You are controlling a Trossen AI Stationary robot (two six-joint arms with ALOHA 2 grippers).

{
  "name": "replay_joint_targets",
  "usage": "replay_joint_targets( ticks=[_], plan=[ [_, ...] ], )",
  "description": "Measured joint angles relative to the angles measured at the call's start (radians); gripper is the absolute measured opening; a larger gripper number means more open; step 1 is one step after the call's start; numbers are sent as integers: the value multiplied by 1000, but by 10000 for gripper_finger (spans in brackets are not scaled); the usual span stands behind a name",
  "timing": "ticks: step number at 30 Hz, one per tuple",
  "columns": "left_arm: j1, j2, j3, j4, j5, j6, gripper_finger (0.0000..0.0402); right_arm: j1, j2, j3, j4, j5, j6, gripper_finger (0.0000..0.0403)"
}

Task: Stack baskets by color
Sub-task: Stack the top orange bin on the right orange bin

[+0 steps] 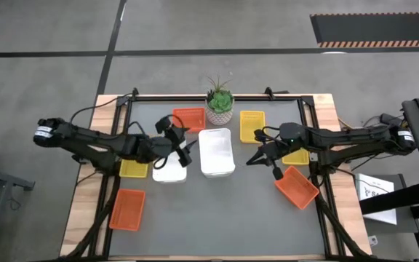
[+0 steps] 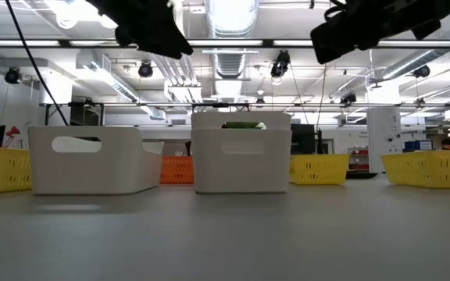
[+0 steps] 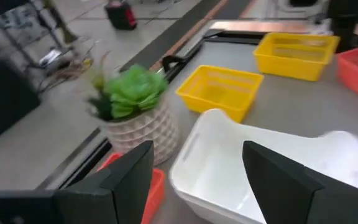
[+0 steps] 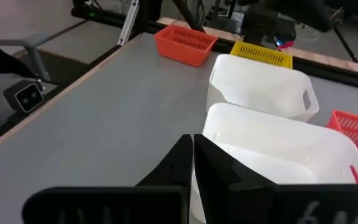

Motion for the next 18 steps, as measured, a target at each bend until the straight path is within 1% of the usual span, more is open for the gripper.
replay_joint_targets(
  ticks=[6, 12, 18],
  plan=[
    [55, 31, -4, 0, 95, -24, 231, 0, -62, -32, 10, 14, 12, 9],
    [89, 70, 1, 1, 133, -22, 231, 0, -94, -54, 3, 159, 57, 9],
    [137, 95, 9, 0, 242, -23, 231, 0, -85, -55, 0, 164, 55, 9]
  ],
)
